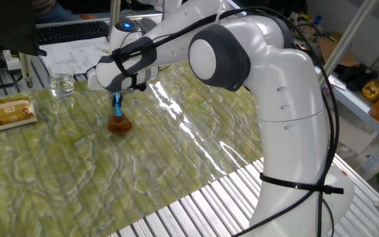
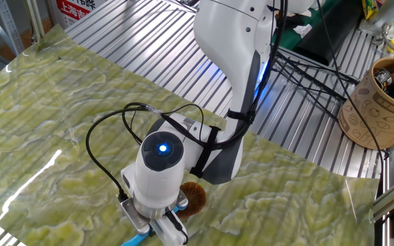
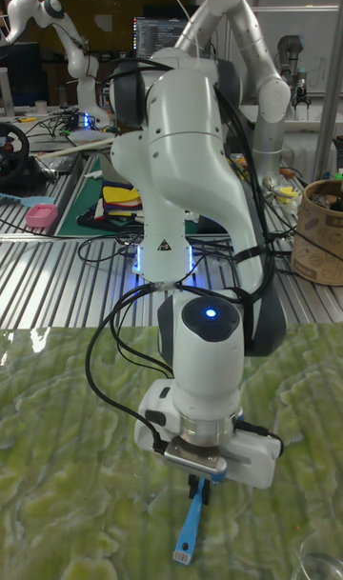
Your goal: Scrub the table with a brush
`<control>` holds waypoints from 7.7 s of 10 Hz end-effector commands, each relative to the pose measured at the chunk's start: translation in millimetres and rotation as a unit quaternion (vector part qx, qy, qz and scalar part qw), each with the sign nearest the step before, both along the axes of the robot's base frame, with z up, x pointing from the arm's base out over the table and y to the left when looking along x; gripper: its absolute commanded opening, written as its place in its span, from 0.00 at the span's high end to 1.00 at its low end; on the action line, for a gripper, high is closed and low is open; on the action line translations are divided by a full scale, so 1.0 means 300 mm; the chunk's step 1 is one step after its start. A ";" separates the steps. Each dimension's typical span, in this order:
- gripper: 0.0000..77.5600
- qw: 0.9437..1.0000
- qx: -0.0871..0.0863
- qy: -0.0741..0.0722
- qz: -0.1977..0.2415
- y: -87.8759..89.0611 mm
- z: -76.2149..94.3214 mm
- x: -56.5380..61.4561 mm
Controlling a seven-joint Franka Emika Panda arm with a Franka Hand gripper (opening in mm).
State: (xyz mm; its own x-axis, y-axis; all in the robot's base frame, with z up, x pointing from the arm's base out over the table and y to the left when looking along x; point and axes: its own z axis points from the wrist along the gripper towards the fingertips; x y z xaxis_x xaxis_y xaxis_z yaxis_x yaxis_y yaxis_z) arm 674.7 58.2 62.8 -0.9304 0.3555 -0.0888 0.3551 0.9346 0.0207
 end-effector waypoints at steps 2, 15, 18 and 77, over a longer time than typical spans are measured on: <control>0.99 1.000 -0.028 -0.011 -0.001 -0.040 0.147 0.048; 0.99 0.995 -0.038 -0.069 0.065 -0.222 0.145 0.125; 0.99 0.992 -0.040 -0.087 0.077 -0.264 0.119 0.146; 0.99 0.991 0.022 -0.122 0.043 -0.246 0.041 0.025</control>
